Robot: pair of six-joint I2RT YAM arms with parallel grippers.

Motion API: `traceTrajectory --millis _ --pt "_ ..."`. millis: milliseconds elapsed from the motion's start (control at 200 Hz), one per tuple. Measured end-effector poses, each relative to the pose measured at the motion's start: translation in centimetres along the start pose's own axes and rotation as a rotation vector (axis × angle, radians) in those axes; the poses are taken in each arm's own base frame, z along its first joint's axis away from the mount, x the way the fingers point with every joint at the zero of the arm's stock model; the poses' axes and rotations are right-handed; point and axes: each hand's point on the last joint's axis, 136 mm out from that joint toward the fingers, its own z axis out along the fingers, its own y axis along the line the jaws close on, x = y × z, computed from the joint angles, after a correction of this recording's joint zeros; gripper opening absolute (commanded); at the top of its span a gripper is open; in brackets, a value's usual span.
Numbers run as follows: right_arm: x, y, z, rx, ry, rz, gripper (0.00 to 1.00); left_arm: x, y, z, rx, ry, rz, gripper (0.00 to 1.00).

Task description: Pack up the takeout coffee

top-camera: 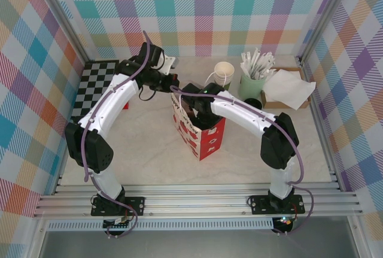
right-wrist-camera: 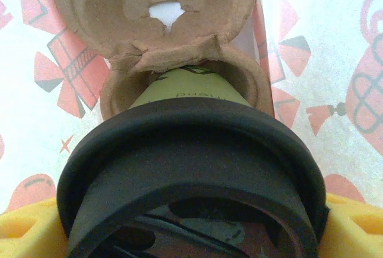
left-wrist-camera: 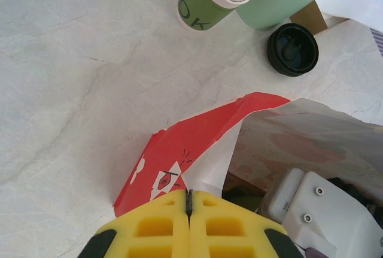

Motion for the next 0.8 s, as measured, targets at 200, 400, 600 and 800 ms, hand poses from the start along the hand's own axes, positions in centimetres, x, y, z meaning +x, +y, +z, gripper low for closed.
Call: traceTrajectory --millis 200,400,600,800 --pt "0.03 -0.02 0.55 0.0 0.0 0.0 0.41 0.0 -0.01 0.0 0.0 0.0 0.0 0.0" --pt "0.01 -0.02 0.8 -0.004 -0.009 0.0 0.41 0.01 -0.04 0.0 0.002 0.0 0.0 0.0" --pt "-0.05 0.0 0.81 -0.007 -0.017 0.0 0.41 0.01 -0.04 0.0 0.002 0.0 0.0 0.0" --pt "-0.08 -0.05 0.78 -0.008 -0.029 0.0 0.41 0.01 -0.05 0.0 0.003 0.0 0.0 0.0"
